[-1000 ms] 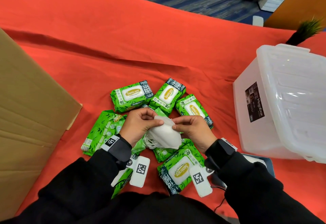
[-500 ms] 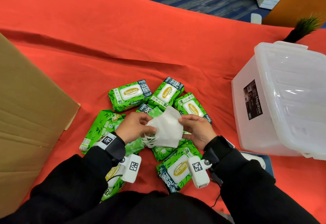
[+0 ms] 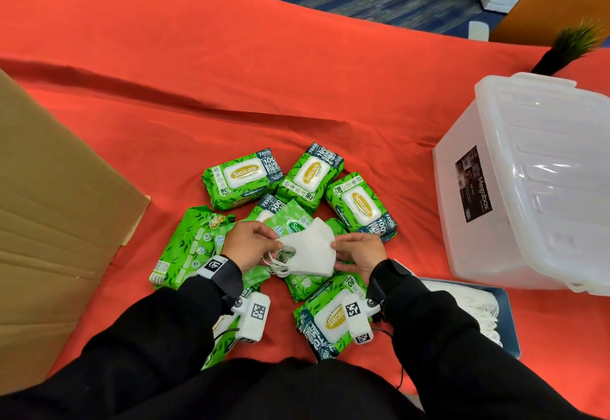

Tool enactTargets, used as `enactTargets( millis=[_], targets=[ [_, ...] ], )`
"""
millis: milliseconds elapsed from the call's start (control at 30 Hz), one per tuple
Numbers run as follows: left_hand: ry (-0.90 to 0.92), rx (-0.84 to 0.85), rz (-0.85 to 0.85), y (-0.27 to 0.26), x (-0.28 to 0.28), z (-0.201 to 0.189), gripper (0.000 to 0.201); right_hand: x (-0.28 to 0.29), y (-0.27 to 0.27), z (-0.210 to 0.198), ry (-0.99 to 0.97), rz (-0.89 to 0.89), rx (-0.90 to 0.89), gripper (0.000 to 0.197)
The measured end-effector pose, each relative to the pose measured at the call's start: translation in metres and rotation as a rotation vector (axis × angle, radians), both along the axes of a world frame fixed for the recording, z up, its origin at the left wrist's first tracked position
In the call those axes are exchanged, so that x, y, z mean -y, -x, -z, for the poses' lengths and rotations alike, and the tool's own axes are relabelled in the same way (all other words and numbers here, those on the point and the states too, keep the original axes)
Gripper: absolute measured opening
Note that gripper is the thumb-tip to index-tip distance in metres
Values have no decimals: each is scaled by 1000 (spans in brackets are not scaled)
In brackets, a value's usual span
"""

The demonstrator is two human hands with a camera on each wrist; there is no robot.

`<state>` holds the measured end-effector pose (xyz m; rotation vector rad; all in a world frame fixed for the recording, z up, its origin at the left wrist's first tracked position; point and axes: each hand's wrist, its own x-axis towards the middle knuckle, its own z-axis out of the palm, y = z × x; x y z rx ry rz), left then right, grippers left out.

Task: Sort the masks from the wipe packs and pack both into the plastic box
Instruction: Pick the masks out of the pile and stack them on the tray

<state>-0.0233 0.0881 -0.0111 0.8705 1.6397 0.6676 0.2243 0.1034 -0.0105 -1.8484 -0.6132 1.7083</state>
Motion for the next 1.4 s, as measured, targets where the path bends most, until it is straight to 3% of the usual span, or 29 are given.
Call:
enactTargets(
  millis=[300,433,600,733,900,1000,1100,1167,1267,1400],
  targets=[
    [-4,-42,25,-2,-4,10,20,0,-2,11,-10,-41,73,16],
    [-16,-157,75,-2,-5,10,24,-1,-2,14,-6,-60,79,17],
    [-175,-555,322,0,-8,1,39,-5,-4,20,-38,-33,211,28],
    [-303,-596,547,-13,-17,8,39,-10,2,16,-91,-223,404,26],
    [-276,-674,713,-33,-18,22,44,-13,9,14,-137,-366,517,47],
    [-263,-635,678,-37,-16,25,44,-12,10,16,-188,-366,447,43],
    [-228,-577,644,-40,-14,24,39,-9,12,13,-263,-377,291,19],
    [-233,-510,622,-37,-14,23,33,-5,12,2,-325,-362,174,15],
    [-362,-395,601,-31,-13,14,35,-4,9,-19,-464,-313,21,17],
    [-643,-553,576,-31,-19,-10,10,-9,10,-33,-605,-285,1,24]
  ],
)
